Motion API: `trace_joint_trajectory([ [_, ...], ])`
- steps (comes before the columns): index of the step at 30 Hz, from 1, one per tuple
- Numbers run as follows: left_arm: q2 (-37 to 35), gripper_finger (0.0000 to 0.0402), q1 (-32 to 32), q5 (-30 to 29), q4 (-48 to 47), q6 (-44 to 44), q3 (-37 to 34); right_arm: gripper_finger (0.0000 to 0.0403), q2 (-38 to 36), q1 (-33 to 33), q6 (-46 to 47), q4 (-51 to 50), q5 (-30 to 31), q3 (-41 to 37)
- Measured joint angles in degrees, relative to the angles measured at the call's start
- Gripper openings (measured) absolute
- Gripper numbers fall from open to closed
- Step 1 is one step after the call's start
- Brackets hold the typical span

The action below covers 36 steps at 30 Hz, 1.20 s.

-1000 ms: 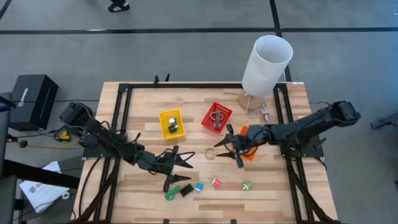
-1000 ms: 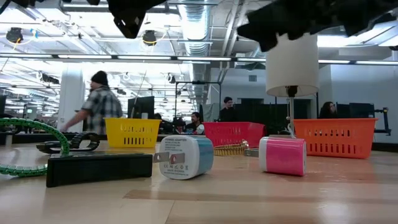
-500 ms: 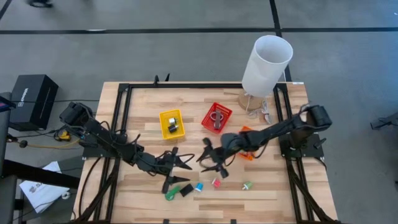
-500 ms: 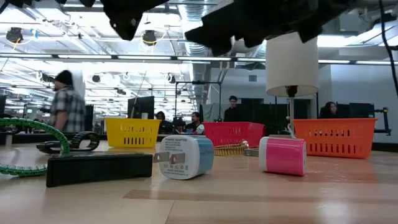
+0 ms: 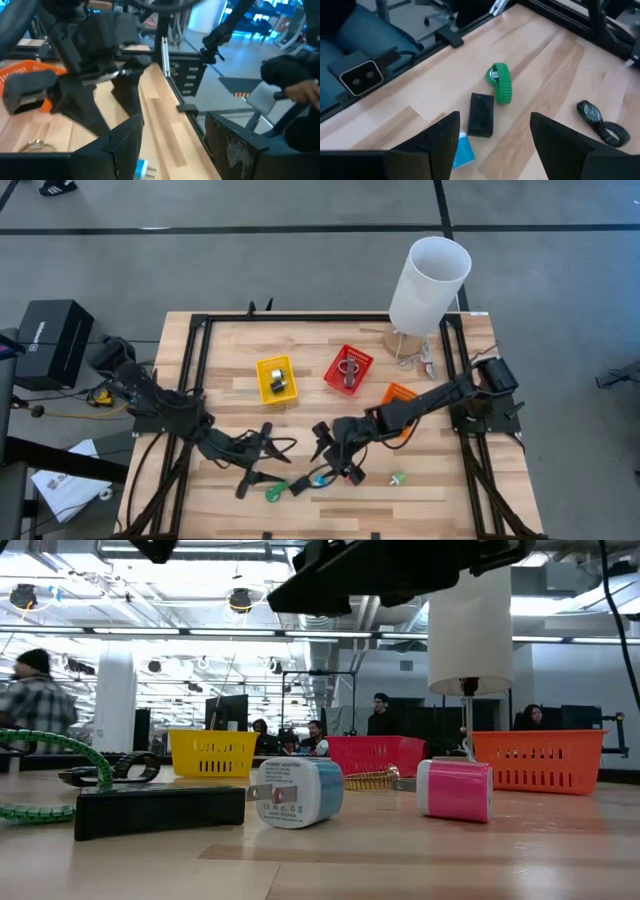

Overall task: Pick & Place Office items
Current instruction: Put the blue adapter into the yellow basket

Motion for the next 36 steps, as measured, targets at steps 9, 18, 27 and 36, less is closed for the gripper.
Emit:
trace_joint_trajectory([
  [9, -4.84, 0.0209, -0.18, -0.32, -1.44, 0.67, -1.54, 0.0233, 1.47, 0.71, -0.16, -0.74, -4.00, 0.11],
  [18, -4.71, 0.0209, 1.27, -1.06, -1.50, 1.26, -2.44, 0.0233, 10.02, 0.96, 0.18, 0.81, -6.23, 3.07],
  [27, -4.72, 0.0209, 1.25, -1.14, -1.44, 1.46, -2.43, 0.0233, 14.47, 0.81, -0.14, -3.56, -7.92, 7.15],
  [36, -4.72, 0.0209, 1.25, -1.19, -1.47, 1.47, -2.43, 0.0233, 15.80, 0.50, -0.98, -5.55, -7.73, 8.02],
])
